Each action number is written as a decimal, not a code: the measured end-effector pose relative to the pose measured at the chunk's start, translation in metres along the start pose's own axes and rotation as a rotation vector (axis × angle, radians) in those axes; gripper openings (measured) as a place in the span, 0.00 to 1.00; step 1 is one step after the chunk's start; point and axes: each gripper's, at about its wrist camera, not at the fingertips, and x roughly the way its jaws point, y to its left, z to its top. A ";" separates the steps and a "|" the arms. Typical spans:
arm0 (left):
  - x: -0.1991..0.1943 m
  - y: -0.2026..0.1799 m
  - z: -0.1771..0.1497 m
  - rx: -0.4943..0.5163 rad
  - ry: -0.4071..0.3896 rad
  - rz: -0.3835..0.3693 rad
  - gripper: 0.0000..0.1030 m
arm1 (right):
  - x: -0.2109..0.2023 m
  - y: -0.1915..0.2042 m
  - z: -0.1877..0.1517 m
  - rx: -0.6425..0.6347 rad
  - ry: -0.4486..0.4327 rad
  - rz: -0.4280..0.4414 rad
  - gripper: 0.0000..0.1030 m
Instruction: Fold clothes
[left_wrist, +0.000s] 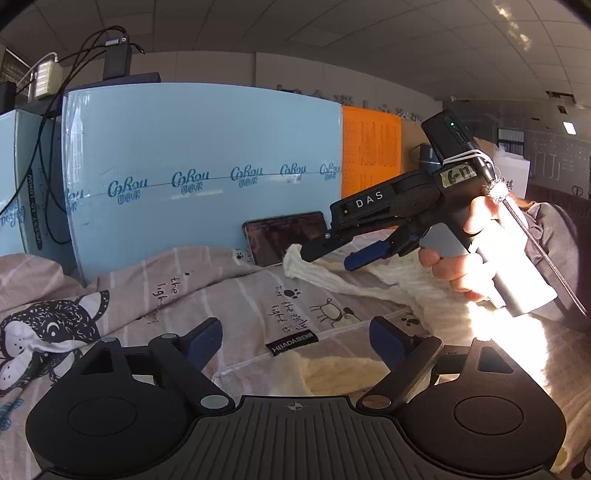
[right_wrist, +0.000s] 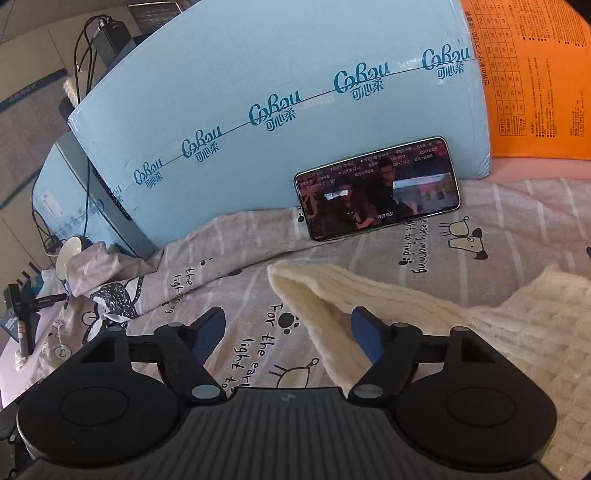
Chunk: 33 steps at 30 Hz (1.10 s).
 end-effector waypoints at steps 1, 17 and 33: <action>0.000 0.001 0.000 -0.010 0.003 0.002 0.87 | -0.004 0.001 -0.001 -0.002 0.000 -0.003 0.73; 0.007 0.022 -0.004 -0.253 0.115 -0.161 0.87 | -0.185 0.002 -0.068 0.049 -0.334 -0.112 0.89; -0.028 0.019 -0.008 -0.616 0.061 -0.142 0.88 | -0.245 -0.033 -0.192 0.103 -0.452 -0.380 1.00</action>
